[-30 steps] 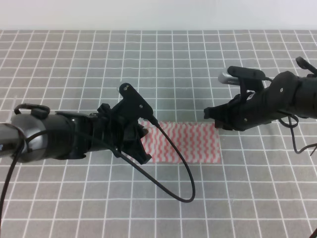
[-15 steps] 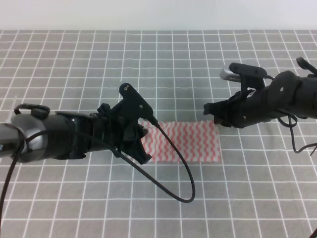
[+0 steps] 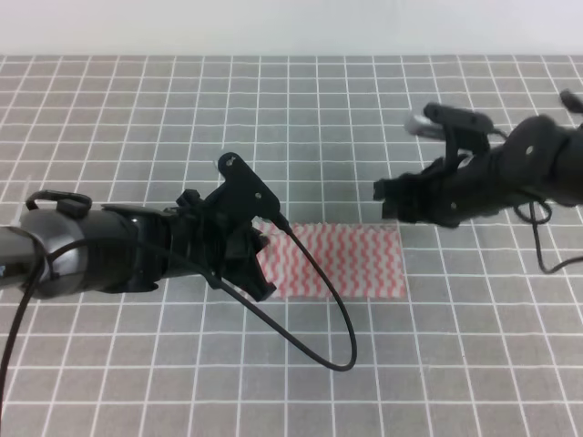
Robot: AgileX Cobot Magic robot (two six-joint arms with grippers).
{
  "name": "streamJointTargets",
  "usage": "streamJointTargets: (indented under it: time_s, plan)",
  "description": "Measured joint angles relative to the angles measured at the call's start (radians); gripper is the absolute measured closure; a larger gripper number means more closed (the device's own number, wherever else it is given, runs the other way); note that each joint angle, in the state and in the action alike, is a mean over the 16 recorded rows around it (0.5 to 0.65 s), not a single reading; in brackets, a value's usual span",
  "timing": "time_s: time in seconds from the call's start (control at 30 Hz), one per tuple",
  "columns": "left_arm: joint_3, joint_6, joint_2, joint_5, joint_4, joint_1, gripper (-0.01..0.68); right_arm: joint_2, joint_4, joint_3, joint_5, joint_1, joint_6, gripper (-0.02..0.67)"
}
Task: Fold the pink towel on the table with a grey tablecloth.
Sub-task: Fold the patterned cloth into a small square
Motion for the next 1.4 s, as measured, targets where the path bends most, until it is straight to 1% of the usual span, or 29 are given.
streamJointTargets:
  time_s: [0.3,0.4,0.53,0.67,0.77,0.93,1.27,1.4]
  plan:
    - [0.0,0.011,0.0,-0.009,0.001,0.0,0.675,-0.036,0.001,-0.02,0.107,0.011,-0.026,0.592]
    - [0.0,0.025,0.0,-0.008,0.001,0.0,0.675,-0.034,0.002,-0.024,0.134,0.017,-0.033,0.632]
    - [0.0,0.045,0.001,-0.007,0.001,0.0,0.675,-0.022,0.005,-0.027,0.153,0.024,-0.039,0.658]
    - [0.0,0.065,0.001,-0.006,0.003,0.0,0.673,-0.007,0.011,-0.027,0.157,0.029,-0.044,0.664]
    - [-0.002,0.076,0.001,-0.005,0.003,0.0,0.659,0.003,0.021,-0.027,0.162,0.03,-0.055,0.664]
    - [-0.01,0.079,0.002,-0.008,0.002,0.0,0.598,0.017,0.052,-0.028,0.169,0.031,-0.085,0.664]
    - [-0.045,0.077,0.002,-0.052,-0.003,0.0,0.402,0.022,0.115,-0.028,0.177,0.031,-0.144,0.665]
    - [-0.067,0.046,-0.006,-0.1,-0.006,0.0,0.363,0.022,0.122,-0.028,0.176,0.031,-0.157,0.665]
